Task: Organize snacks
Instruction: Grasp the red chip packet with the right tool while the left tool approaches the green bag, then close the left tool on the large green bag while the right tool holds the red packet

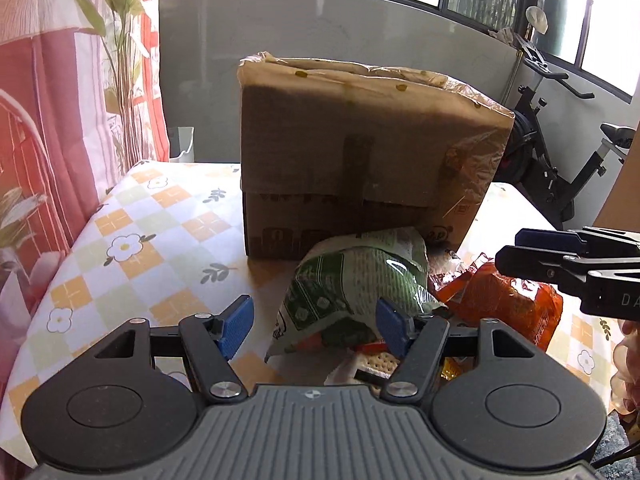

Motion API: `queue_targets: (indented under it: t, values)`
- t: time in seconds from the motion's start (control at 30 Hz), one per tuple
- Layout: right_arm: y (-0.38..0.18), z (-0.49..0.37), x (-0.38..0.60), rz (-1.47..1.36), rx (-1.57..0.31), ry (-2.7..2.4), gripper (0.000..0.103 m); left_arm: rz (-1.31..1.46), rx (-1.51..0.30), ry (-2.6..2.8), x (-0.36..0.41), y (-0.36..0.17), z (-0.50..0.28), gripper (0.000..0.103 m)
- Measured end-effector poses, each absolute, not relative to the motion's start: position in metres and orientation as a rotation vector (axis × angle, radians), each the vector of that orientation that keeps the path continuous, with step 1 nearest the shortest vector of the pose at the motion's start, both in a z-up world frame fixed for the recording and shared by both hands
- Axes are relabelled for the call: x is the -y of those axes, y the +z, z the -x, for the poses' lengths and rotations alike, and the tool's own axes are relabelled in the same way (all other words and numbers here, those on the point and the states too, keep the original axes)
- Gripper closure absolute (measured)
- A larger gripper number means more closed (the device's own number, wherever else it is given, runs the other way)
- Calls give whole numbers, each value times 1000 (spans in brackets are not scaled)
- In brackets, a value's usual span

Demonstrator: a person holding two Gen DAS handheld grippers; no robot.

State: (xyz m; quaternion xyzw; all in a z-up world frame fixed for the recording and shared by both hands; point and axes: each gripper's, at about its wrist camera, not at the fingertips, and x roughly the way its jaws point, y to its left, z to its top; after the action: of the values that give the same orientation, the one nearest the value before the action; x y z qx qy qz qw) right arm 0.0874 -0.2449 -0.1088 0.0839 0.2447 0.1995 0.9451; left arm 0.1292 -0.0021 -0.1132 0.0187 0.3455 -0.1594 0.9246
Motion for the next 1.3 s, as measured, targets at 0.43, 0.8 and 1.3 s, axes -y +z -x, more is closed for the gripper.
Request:
queue_targets:
  t: [0.43,0.8,1.3]
  values:
    - [-172,-34,205,-30,-686,597,48,-38,-705,-277,-9,-133,-98,34]
    - [-217,-33,176,212,-793,681,37,-17,-711,-252,-19,-139,-84,34]
    - [-222,-44,170,214,-760,673,70,9,-731,-243,-22,-145,-87,34]
